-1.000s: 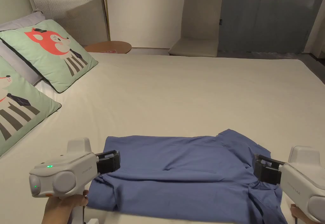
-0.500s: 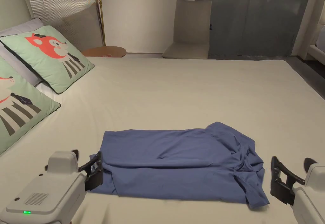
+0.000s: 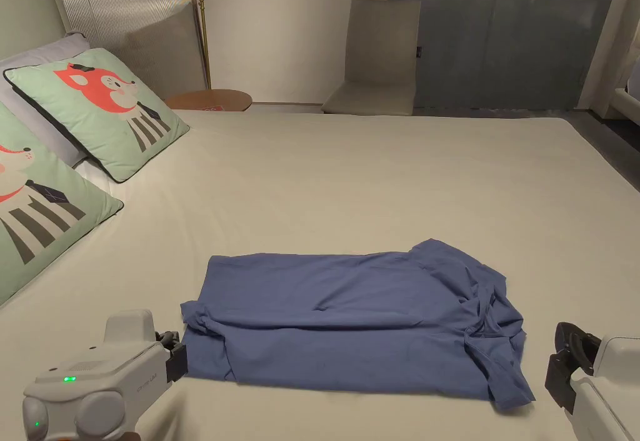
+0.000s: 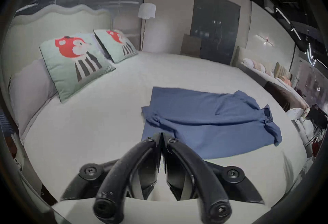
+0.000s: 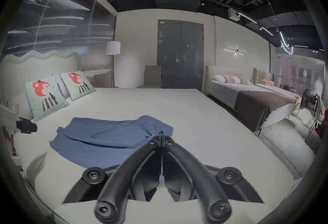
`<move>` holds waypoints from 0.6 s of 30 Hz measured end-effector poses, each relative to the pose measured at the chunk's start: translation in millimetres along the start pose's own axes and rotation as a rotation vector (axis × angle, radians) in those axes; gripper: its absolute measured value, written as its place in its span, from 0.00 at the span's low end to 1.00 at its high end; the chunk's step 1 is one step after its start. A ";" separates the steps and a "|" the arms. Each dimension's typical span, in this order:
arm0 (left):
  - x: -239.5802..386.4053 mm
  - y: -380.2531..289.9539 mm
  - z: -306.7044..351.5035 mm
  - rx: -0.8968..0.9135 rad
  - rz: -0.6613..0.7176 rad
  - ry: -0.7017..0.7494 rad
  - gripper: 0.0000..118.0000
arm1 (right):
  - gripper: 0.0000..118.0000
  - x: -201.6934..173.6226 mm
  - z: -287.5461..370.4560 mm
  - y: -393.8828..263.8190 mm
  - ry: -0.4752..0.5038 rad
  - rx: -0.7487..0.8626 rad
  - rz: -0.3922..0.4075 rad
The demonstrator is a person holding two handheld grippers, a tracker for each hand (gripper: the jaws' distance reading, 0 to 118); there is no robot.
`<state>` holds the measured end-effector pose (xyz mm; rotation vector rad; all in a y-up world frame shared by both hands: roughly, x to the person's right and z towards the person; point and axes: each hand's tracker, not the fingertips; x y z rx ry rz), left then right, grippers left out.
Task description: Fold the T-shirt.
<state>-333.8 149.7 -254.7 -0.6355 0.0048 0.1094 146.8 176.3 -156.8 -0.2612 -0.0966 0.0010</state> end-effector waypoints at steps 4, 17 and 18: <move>-12.4 10.5 -40.3 -0.104 0.051 -0.013 0.21 | 0.01 -4.2 -10.8 3.0 0.013 -0.019 0.008; 6.5 -12.2 -118.9 -0.311 -0.082 0.039 0.13 | 0.01 -1.3 -56.7 -14.1 0.016 -0.122 -0.012; 10.3 -14.9 -116.8 -0.299 -0.094 0.038 0.11 | 0.01 -0.1 -59.4 -16.3 0.015 -0.133 -0.017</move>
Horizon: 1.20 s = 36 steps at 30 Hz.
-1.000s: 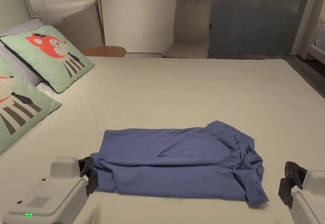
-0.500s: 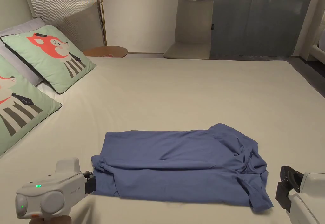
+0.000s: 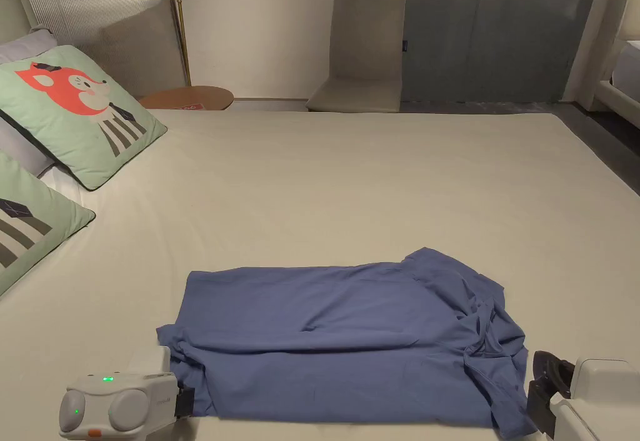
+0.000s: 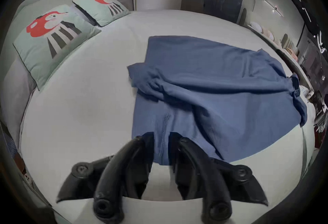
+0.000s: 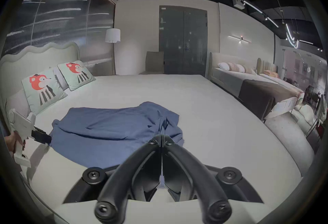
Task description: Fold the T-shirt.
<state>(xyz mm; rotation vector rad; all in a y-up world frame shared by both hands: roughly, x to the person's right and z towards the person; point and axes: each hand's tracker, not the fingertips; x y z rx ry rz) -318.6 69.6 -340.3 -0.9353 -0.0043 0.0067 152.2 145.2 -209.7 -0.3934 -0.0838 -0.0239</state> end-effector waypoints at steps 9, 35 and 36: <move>-6.3 11.4 33.5 0.098 -0.030 -0.013 0.02 | 0.70 13.2 -64.7 -24.7 0.018 -0.330 -0.131; -61.7 -85.0 97.4 0.082 0.220 -0.065 0.01 | 0.10 42.6 22.4 -78.5 0.027 -0.354 -0.193; -63.2 -93.4 99.5 0.074 0.224 -0.064 0.01 | 0.10 44.9 26.9 -85.8 0.030 -0.364 -0.194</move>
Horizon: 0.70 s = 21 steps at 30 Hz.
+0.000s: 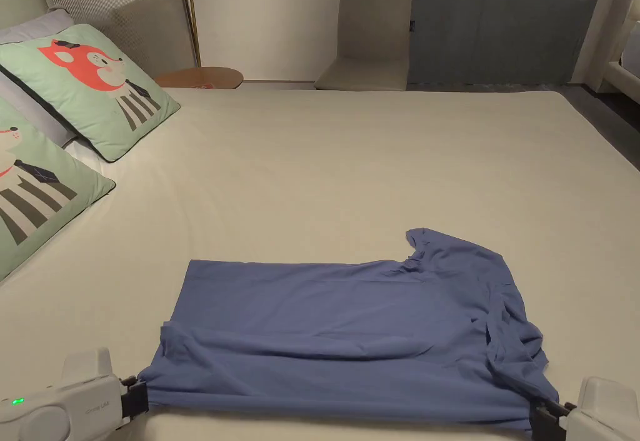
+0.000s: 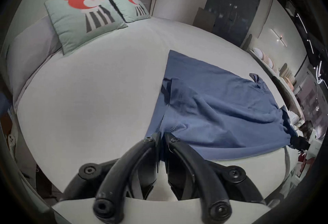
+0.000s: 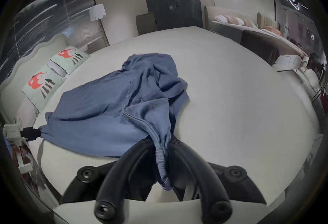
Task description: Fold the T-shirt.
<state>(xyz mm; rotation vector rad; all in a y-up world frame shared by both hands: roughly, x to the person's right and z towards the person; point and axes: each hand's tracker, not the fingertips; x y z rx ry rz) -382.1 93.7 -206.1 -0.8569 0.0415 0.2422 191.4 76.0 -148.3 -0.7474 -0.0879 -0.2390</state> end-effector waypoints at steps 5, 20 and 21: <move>-6.4 -25.1 -1.1 -0.046 0.004 0.018 0.01 | 0.10 8.2 -4.3 -27.6 -0.010 -0.048 -0.063; 27.9 26.2 37.7 0.178 0.109 -0.122 0.93 | 0.95 -50.3 50.8 40.6 -0.038 0.176 0.155; 35.8 35.0 45.8 0.220 0.103 -0.148 0.93 | 0.95 -57.4 57.7 50.7 -0.022 0.213 0.165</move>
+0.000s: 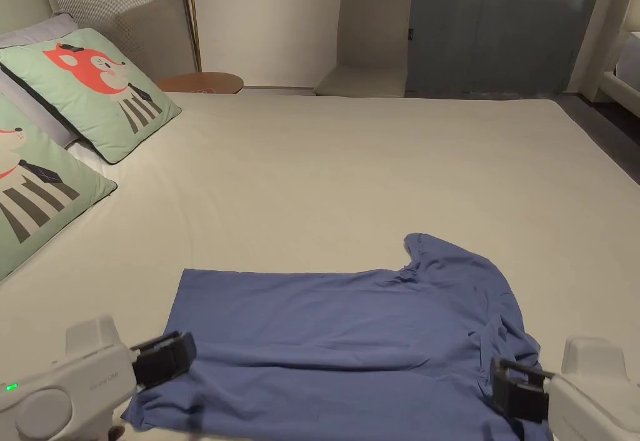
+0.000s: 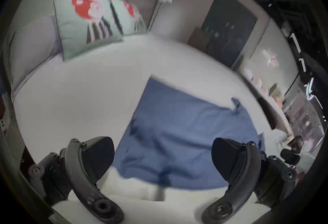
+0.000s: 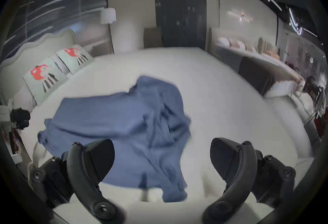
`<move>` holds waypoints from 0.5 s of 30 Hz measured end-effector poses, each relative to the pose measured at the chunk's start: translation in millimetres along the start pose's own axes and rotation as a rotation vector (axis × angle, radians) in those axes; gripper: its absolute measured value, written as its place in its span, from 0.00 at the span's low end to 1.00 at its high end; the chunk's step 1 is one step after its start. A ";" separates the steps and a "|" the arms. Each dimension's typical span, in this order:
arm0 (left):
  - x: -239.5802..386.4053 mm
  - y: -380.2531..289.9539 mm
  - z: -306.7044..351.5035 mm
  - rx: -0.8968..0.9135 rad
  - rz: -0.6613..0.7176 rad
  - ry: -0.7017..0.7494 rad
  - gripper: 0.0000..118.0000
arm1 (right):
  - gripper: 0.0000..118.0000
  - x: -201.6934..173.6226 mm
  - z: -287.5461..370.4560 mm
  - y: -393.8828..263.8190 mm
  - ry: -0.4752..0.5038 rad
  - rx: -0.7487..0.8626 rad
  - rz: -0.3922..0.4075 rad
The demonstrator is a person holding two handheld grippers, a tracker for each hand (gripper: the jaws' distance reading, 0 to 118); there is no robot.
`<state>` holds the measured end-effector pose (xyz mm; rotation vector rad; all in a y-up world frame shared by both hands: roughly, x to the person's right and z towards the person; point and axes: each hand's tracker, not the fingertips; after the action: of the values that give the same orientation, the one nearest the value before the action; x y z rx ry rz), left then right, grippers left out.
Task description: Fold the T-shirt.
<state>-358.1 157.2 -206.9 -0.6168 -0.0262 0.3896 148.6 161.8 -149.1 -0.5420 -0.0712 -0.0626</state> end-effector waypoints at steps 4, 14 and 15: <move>55.7 23.1 28.9 0.194 -0.106 -0.072 0.93 | 0.95 -17.7 10.1 37.0 0.031 0.175 0.035; 110.4 24.8 42.1 0.413 -0.280 -0.046 0.47 | 0.80 -52.2 36.9 63.3 -0.010 0.404 0.102; 110.3 23.1 40.1 0.414 -0.281 -0.054 0.11 | 0.58 -53.5 36.1 63.1 -0.010 0.405 0.104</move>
<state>-269.4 236.9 -197.2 -0.1882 -0.0807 0.1308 98.4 236.6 -155.1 -0.1404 -0.0630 0.0559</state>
